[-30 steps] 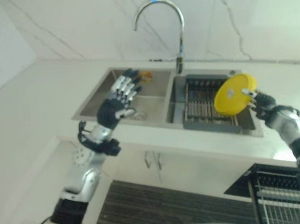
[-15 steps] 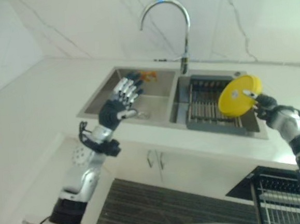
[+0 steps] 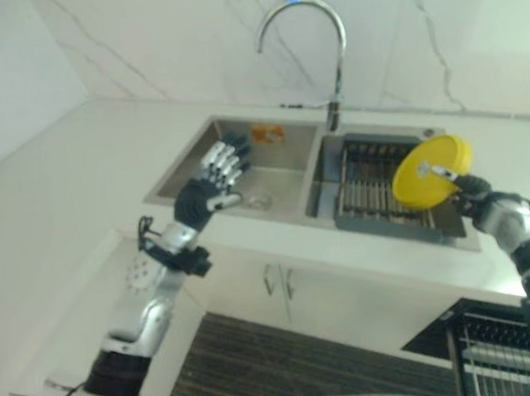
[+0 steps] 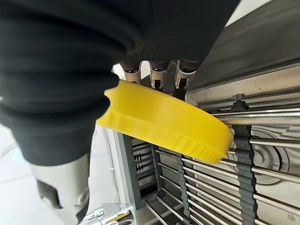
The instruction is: Place the dishes in the dishwasher.
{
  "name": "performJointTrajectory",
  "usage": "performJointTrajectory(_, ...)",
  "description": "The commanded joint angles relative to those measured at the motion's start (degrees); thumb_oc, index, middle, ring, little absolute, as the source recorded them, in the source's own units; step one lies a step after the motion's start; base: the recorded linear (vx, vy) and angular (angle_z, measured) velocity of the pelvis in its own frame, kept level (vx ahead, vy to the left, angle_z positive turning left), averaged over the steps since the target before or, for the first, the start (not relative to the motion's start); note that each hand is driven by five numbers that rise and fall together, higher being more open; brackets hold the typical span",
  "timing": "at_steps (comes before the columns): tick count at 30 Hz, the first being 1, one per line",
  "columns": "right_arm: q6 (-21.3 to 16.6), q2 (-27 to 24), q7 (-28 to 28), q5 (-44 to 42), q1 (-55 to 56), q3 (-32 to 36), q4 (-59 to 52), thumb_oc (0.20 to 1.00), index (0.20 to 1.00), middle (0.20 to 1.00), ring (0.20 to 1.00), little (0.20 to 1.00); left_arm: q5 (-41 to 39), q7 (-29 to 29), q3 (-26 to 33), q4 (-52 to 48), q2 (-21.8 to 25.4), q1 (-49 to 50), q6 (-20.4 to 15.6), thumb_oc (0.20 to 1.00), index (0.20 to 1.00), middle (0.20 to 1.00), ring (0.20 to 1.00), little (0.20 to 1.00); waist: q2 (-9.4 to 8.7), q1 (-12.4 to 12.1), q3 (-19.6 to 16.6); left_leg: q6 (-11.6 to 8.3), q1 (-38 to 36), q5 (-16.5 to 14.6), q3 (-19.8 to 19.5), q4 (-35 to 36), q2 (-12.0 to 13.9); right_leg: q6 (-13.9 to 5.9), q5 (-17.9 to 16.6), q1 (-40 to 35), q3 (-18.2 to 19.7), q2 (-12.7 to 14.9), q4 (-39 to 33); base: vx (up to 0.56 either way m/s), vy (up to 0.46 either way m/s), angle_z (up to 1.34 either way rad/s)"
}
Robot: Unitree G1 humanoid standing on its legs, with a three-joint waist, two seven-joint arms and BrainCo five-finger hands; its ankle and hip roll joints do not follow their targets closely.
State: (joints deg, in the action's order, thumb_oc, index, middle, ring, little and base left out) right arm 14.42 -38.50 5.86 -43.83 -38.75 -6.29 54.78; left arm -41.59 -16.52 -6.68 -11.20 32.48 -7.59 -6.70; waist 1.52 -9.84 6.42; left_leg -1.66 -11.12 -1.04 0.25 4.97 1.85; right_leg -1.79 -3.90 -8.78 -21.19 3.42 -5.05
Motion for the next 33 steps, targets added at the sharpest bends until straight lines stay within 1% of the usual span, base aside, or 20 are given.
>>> performJointTrajectory(1, -3.0, -0.1, 0.0, 0.2, -7.9, -2.9, 1.9, 1.0, 1.0, 1.0, 1.0, 1.0, -0.5, 0.4, 0.3, -1.5, 2.8, -1.2, -1.5, 1.0, 1.0, 1.0, 1.0, 1.0, -2.2, -2.0, -1.3, -2.57, 1.2, -1.9, 4.8, 0.0, 1.3, -4.32, 6.0, -4.0, -0.1, 2.8, 0.1, 0.06, -0.021, 0.04)
performJointTrajectory(2, -3.4, -0.1, -0.8, 0.0, -8.0, -2.8, 2.3, 1.0, 1.0, 1.0, 1.0, 1.0, -0.4, 0.3, 0.4, -1.4, 3.0, -1.2, -1.1, 1.0, 1.0, 1.0, 1.0, 1.0, -2.14, -2.0, -1.2, -2.57, 1.2, -1.9, 4.9, 0.0, 1.3, -4.31, 6.0, -4.0, -0.2, 2.8, 0.1, 0.06, -0.026, 0.06)
performJointTrajectory(3, -3.6, -0.1, -1.5, -0.1, -7.9, -2.7, 2.4, 0.583, 0.583, 0.583, 0.583, 0.583, -0.3, 0.5, 0.4, -1.5, 3.0, -1.1, -0.8, 1.0, 1.0, 1.0, 1.0, 1.0, -2.07, -2.0, -1.2, -2.56, 1.3, -1.9, 4.9, 0.0, 1.3, -4.29, 6.1, -4.0, -0.2, 2.8, 0.1, 0.06, -0.024, 0.08)
performJointTrajectory(4, -3.7, -0.1, -1.9, -0.3, -8.1, -2.6, 2.8, 0.467, 0.467, 0.467, 0.467, 0.467, -0.1, 0.6, 0.3, -1.5, 3.0, -1.1, -0.8, 1.0, 1.0, 1.0, 1.0, 1.0, -2.0, -2.0, -1.2, -2.55, 1.3, -1.8, 4.9, 0.0, 1.3, -4.28, 6.1, -4.0, -0.1, 2.7, 0.1, 0.06, -0.025, 0.1)
performJointTrajectory(5, -3.9, -0.1, -2.3, -1.1, -8.4, -2.4, 3.8, 0.2, 0.2, 0.2, 0.2, 0.2, 0.0, 0.8, 0.2, -1.5, 3.2, -1.1, -0.5, 1.0, 1.0, 1.0, 1.0, 1.0, -1.9, -2.1, -1.2, -2.61, 1.4, -1.8, 4.9, 0.0, 1.4, -4.31, 6.1, -4.0, -0.2, 2.7, 0.1, 0.07, -0.025, 0.16)
performJointTrajectory(7, -4.8, -0.5, -2.0, -1.5, -8.5, -1.5, 5.4, 0.2, 0.2, 0.2, 0.2, 0.2, -0.1, 0.8, 0.5, -1.5, 3.6, -0.9, 0.0, 1.0, 1.0, 1.0, 1.0, 1.0, -1.73, -2.3, -1.3, -2.69, 1.6, -1.6, 4.8, 0.0, 1.4, -4.35, 6.1, -3.9, -0.3, 2.8, 0.1, 0.09, -0.034, 0.15)
performJointTrajectory(12, -7.6, -1.6, -4.4, -2.3, -8.2, 0.2, 5.5, 0.2, 0.2, 0.2, 0.2, 0.2, -0.1, 0.3, 1.2, -1.3, 4.5, 0.6, 1.1, 1.0, 1.0, 1.0, 1.0, 1.0, -1.16, -2.4, -1.1, -3.22, 2.2, -1.0, 5.4, 0.0, 1.8, -4.52, 5.9, -3.6, -0.9, 2.9, 0.1, 0.07, -0.028, 0.04)
performJointTrajectory(16, -9.8, -2.6, -6.0, -4.2, -8.6, 1.5, 4.9, 0.2, 0.2, 0.2, 0.2, 0.2, -0.9, 0.4, 1.6, -1.5, 5.1, 0.8, 1.4, 1.0, 1.0, 1.0, 1.0, 1.0, -0.78, -2.2, -0.7, -3.62, 2.9, -0.6, 5.5, 0.0, 2.1, -4.68, 5.8, -3.0, -1.0, 3.1, 0.1, 0.0, -0.007, 0.01)
performJointTrajectory(21, -13.2, -2.2, -7.0, -6.4, -7.9, 2.8, 3.7, 0.2, 0.2, 0.2, 0.2, 0.2, -1.6, 0.1, 1.8, -1.4, 5.1, 1.0, 0.6, 1.0, 1.0, 1.0, 1.0, 1.0, -0.7, -2.1, -0.6, -3.62, 3.0, -0.7, 5.6, 0.0, 2.2, -4.77, 5.6, -2.8, -1.2, 3.3, 0.1, -0.06, 0.003, 0.01)
performJointTrajectory(22, -15.9, -1.8, -8.8, -5.8, -7.6, 2.7, 2.7, 0.2, 0.2, 0.2, 0.2, 0.2, -1.6, 0.0, 1.7, -1.2, 5.0, 1.1, 0.1, 1.0, 1.0, 1.0, 1.0, 1.0, -0.75, -2.0, -0.7, -3.54, 2.8, -0.7, 5.6, 0.0, 2.2, -4.74, 5.6, -2.8, -1.2, 3.3, 0.1, -0.05, 0.01, 0.02)
performJointTrajectory(25, -19.0, -0.7, -11.0, -7.5, -7.1, 3.1, -0.8, 0.2, 0.2, 0.2, 0.2, 0.2, -1.6, -0.1, 1.1, -0.7, 4.5, 1.2, -1.0, 1.0, 1.0, 1.0, 1.0, 1.0, -0.78, -1.6, -1.0, -3.33, 2.4, -1.1, 5.9, 0.0, 2.2, -4.75, 5.6, -3.0, -1.0, 3.2, 0.1, -0.05, 0.01, 0.0)
performJointTrajectory(28, -20.6, 0.0, -10.3, -9.5, -6.5, 3.2, -3.4, 0.2, 0.2, 0.2, 0.2, 0.2, -1.2, -0.3, 0.8, -0.6, 3.8, 1.3, -1.7, 1.0, 1.0, 1.0, 1.0, 1.0, -0.87, -1.1, -1.1, -3.17, 2.0, -1.3, 6.3, 0.0, 2.2, -4.64, 5.6, -3.2, -0.7, 3.1, 0.1, -0.06, 0.015, -0.03)
performJointTrajectory(33, -24.6, -0.2, -9.7, -10.2, -4.6, 4.9, -9.5, 0.2, 0.2, 0.2, 0.2, 0.2, -1.0, -1.1, 0.8, -0.8, 2.7, 2.3, -2.8, 1.0, 1.0, 1.0, 1.0, 1.0, -1.24, -0.2, -1.3, -2.98, 1.6, -1.6, 6.6, 0.0, 2.3, -4.49, 5.7, -3.2, 0.1, 2.7, 0.1, -0.05, 0.012, -0.02)
